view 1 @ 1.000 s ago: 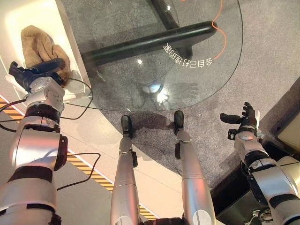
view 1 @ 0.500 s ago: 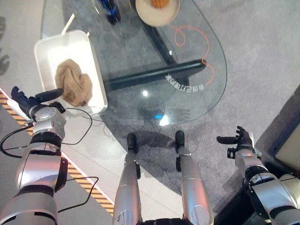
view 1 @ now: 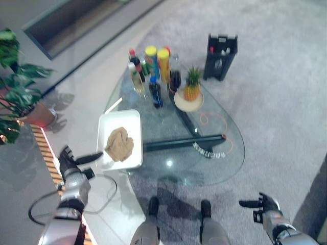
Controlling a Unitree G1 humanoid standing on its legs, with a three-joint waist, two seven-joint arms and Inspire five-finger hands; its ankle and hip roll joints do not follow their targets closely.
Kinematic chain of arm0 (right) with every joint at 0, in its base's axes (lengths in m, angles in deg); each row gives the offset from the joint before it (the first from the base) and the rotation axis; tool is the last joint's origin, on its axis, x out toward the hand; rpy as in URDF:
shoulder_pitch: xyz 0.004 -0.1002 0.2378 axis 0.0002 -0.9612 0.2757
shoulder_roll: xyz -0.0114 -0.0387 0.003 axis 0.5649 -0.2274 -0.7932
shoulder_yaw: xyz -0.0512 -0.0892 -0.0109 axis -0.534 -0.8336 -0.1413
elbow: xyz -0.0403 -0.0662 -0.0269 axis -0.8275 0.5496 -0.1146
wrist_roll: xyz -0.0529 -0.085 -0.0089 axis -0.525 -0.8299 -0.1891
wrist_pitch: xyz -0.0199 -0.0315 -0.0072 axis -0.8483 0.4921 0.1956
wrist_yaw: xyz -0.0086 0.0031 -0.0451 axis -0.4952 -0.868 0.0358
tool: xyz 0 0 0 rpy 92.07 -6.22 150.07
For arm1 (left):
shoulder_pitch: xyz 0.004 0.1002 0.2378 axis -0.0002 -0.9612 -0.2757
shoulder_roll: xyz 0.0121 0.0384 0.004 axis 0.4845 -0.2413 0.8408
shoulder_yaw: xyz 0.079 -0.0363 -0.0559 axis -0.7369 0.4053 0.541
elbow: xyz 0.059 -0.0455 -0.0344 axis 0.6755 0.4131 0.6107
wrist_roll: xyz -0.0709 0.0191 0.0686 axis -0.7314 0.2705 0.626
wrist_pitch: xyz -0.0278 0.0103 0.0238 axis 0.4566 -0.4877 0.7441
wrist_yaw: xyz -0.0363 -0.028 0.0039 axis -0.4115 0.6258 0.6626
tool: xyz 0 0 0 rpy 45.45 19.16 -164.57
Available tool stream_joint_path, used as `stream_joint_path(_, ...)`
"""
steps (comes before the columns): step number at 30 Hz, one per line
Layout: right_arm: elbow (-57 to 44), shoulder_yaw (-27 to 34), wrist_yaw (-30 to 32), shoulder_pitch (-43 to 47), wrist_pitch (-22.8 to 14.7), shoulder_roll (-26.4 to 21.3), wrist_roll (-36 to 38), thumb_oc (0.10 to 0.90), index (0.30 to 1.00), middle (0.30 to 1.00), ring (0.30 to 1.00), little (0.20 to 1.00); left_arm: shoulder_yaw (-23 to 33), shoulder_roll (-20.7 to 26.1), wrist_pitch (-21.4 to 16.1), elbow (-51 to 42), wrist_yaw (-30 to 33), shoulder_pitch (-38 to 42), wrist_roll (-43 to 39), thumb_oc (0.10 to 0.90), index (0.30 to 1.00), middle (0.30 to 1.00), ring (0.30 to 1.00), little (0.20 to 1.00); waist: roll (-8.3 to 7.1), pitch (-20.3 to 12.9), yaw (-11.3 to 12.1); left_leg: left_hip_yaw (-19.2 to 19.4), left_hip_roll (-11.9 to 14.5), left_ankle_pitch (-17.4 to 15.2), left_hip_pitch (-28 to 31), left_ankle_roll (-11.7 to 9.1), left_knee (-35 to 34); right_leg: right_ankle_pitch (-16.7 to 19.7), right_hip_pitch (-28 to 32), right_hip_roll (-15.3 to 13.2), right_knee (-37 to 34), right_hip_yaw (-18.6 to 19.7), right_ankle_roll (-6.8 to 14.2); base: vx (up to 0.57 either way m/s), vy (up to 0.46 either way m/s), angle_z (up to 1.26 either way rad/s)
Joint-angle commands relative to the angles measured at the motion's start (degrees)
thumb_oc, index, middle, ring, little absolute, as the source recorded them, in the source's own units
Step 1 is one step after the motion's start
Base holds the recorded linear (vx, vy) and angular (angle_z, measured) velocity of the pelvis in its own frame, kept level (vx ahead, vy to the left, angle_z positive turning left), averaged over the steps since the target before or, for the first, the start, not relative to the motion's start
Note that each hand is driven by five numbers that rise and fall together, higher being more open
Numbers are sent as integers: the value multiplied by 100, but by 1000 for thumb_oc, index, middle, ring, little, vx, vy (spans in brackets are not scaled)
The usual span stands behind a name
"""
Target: Wipe the table with a cloth and put it in the basket.
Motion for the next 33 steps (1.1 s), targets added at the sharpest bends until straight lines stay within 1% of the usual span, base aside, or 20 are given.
stream_joint_path(1,225,73,-120,-46,103,-99,-502,800,900,900,900,900,113,170,-222,525,-401,184,460,800,900,900,900,900,-129,-318,13,142,-686,-345,-5,378,98,-192,-184,362,469,-65,-194,199,22,11)
stream_joint_path(2,236,72,-179,-109,210,-59,-607,800,900,900,900,900,138,67,-91,670,-520,19,476,800,900,900,900,900,-138,-424,34,127,-674,-365,102,379,72,-174,-56,352,396,-94,-188,194,27,12)
stream_joint_path(3,296,82,-259,-182,227,-23,-752,800,900,900,900,900,145,-64,-140,896,-640,-158,578,800,900,900,900,900,-143,-506,51,122,-665,-393,209,375,61,-179,60,336,362,-123,-183,177,32,13)
stream_joint_path(4,335,107,-331,-221,234,3,-868,800,900,900,900,900,166,-125,-112,1003,-707,-256,679,800,900,900,900,900,-149,-546,66,120,-659,-410,265,375,52,-179,123,326,337,-145,-180,131,24,5)
stream_joint_path(5,361,115,-346,-255,250,41,-883,800,900,900,900,900,172,-209,0,1117,-803,-358,713,800,900,900,900,900,-162,-588,83,116,-657,-426,316,379,45,-174,181,313,308,-155,-174,94,15,2)
stream_joint_path(7,401,150,-398,-335,306,131,-961,800,900,900,900,900,147,-385,53,1364,-984,-561,1014,800,900,900,900,900,-192,-646,89,125,-641,-467,428,390,44,-199,292,313,304,-160,-168,95,8,2)
stream_joint_path(9,432,184,-466,-395,340,179,-1117,800,900,900,900,900,121,-456,300,1510,-1236,-681,1091,800,900,900,900,900,-209,-676,88,131,-629,-498,486,397,55,-223,340,312,325,-162,-167,67,5,1)
stream_joint_path(10,455,190,-489,-425,339,193,-1173,800,900,900,900,900,120,-481,363,1559,-1291,-733,1188,800,900,900,900,900,-217,-685,89,129,-627,-511,516,401,56,-230,367,313,327,-164,-166,80,7,1)
stream_joint_path(12,530,222,-546,-494,362,237,-1280,800,900,900,900,900,72,-538,660,1685,-1541,-890,1528,800,900,900,900,900,-225,-713,89,138,-613,-547,589,414,56,-252,436,309,330,-181,-165,78,11,1)
stream_joint_path(13,563,236,-560,-504,394,243,-1277,800,900,900,900,900,18,-568,723,1759,-1510,-945,1651,800,900,900,900,900,-227,-726,94,136,-604,-570,629,421,55,-260,473,308,322,-195,-169,67,13,0)
stream_joint_path(14,595,242,-561,-511,423,261,-1288,800,900,900,900,900,-27,-592,869,1805,-1564,-995,1699,800,900,900,900,900,-223,-731,91,136,-600,-590,665,425,52,-275,502,310,325,-200,-169,59,13,-1)
stream_joint_path(20,724,251,-572,-544,458,302,-1273,800,900,900,900,900,-183,-669,1186,1924,-1575,-1098,1995,800,900,900,900,900,-219,-750,79,144,-571,-644,770,433,28,-302,596,308,294,-221,-165,24,5,0)
stream_joint_path(21,735,240,-570,-554,474,310,-1182,800,900,900,900,900,-209,-655,1311,1954,-1540,-1101,2048,800,900,900,900,900,-220,-752,68,153,-561,-648,789,430,21,-299,607,305,286,-223,-160,0,0,0)
stream_joint_path(23,734,232,-568,-574,481,335,-1212,800,900,900,900,900,-217,-655,1371,1980,-1569,-1091,2049,800,900,900,900,900,-219,-750,46,176,-542,-655,804,425,21,-298,610,298,287,-214,-155,0,0,0)
stream_joint_path(33,733,130,-684,-561,581,330,-1273,800,900,900,900,900,-298,-695,1314,1923,-1654,-1027,1927,800,900,900,900,900,-206,-747,7,186,-495,-680,871,411,9,-328,660,302,271,-192,-165,0,0,0)
